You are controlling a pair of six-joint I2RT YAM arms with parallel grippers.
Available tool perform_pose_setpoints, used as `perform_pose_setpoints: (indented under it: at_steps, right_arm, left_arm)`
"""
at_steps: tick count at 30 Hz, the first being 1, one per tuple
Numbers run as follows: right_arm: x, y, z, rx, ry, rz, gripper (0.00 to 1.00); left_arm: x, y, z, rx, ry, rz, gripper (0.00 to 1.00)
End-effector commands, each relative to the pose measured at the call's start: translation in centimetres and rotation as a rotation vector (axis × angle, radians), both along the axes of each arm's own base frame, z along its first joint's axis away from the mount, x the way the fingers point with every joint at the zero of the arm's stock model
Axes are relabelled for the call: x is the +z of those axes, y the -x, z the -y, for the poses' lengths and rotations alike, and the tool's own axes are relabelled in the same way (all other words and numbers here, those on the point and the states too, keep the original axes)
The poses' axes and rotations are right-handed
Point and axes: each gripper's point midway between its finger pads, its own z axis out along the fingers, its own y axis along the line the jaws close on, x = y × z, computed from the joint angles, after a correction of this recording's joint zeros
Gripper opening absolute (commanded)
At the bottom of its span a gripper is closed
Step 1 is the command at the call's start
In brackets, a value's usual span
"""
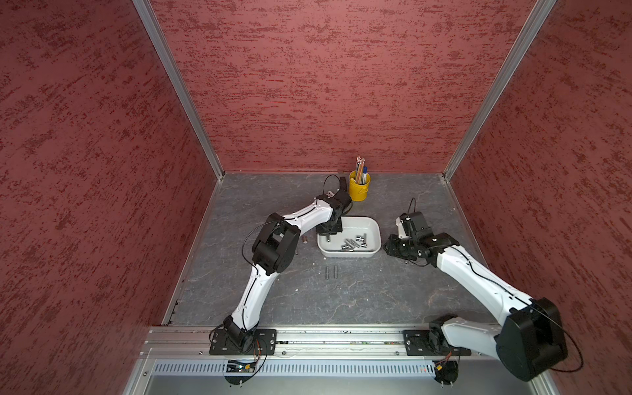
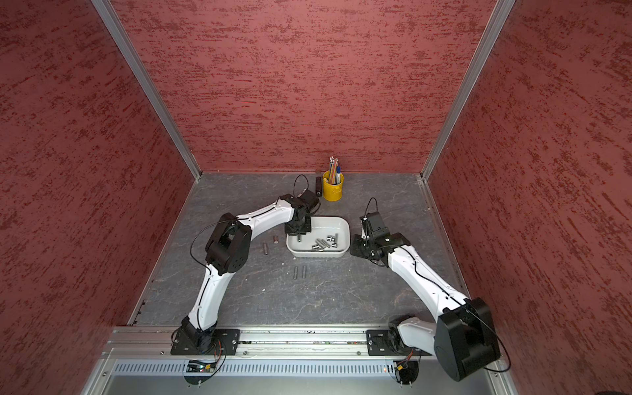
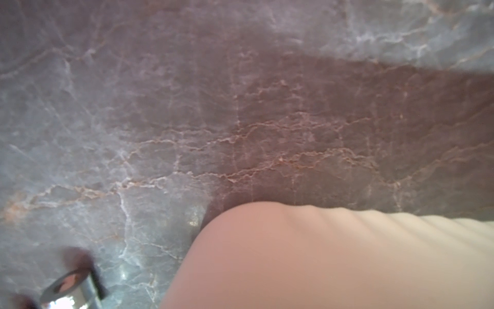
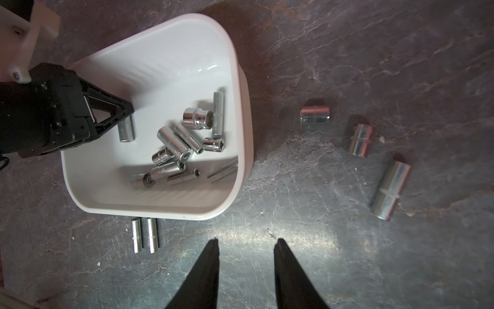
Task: Take out the socket from the storage box
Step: Pick up the socket head from the storage box.
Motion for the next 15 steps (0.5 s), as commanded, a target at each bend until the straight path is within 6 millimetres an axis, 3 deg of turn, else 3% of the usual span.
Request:
perform_pose_setpoints:
  at_steps: [1, 7, 15]
  right_arm:
    - [0.6, -0.7, -0.3, 0.0, -0.027, 0.03, 0.37]
    - [1.0, -0.7, 0.5, 0.011, 0.036, 0.042, 0.37]
    - [1.6, -0.8, 1.4, 0.019, 0.094, 0.066, 0.37]
  left_arm:
    - [-0.9, 1.2, -0.2, -0.011, 0.017, -0.055, 0.1]
    - [5.0, 0.6, 1.1, -0.047, 0.111, 0.024, 0.08]
    - [11.1, 2.6, 0.8, -0.065, 0.19, 0.072, 0.08]
